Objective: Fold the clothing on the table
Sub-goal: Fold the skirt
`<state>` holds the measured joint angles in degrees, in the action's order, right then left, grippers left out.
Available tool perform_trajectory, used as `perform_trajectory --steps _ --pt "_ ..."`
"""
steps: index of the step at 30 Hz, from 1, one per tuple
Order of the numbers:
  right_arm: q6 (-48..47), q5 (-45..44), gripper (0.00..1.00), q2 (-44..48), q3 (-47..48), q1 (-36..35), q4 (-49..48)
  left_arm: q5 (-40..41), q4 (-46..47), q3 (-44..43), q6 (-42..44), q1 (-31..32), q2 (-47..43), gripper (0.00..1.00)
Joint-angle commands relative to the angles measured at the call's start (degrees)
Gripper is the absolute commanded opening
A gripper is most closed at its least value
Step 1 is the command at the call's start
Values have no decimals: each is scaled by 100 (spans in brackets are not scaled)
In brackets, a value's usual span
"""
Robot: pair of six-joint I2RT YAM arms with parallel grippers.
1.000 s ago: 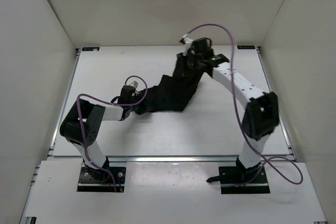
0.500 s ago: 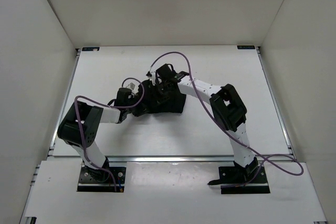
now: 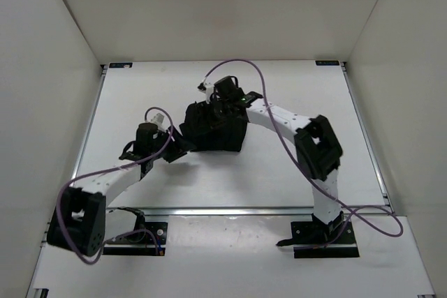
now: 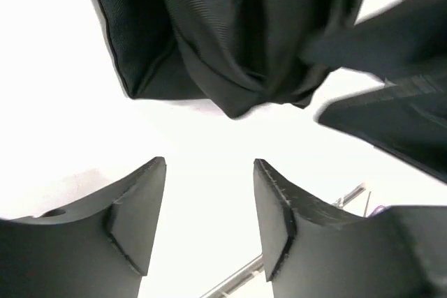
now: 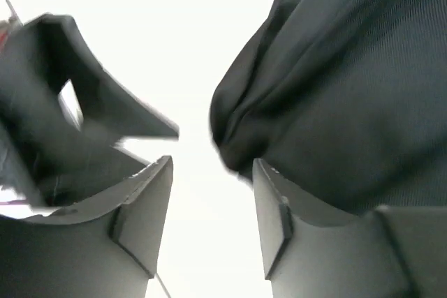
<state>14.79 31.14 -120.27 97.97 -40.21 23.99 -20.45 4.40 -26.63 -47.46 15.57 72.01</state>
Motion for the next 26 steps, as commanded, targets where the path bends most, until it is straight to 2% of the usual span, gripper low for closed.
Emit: perform_trajectory --steps 1,4,6,7,8,13,16,18,21,26 --pt "322 -264 47 1774 -777 179 -1148 -100 -879 -62 105 -177 -940 64" --pt "525 -590 55 3092 -2060 451 -1773 -213 -1327 149 97 -361 -1619 70" --pt "700 -644 58 3807 -2859 916 -2055 -380 -1774 220 236 -528 -2214 77" --pt "805 -592 59 4166 -3011 1188 -2021 -520 -1924 176 307 -564 -2296 86" --pt "824 -530 59 4526 -3282 1338 -1977 -565 -2187 106 525 -582 -2453 99" --pt "763 -389 62 5644 -4425 2305 -1582 -514 -3541 -719 1318 -477 -2490 98" --pt "833 -13 63 6049 -5171 2701 -1730 -801 -3719 -809 1608 -266 -2420 99" --pt "859 103 65 6112 -5489 2711 -1731 -926 -3710 -739 1653 -3 -2472 99" --pt "684 -72 67 6042 -5674 2466 -1564 -689 -3841 -633 1609 226 -2770 99" --pt "367 -344 68 5875 -5500 2236 -1353 -655 -4456 -956 1959 -72 -2859 99"
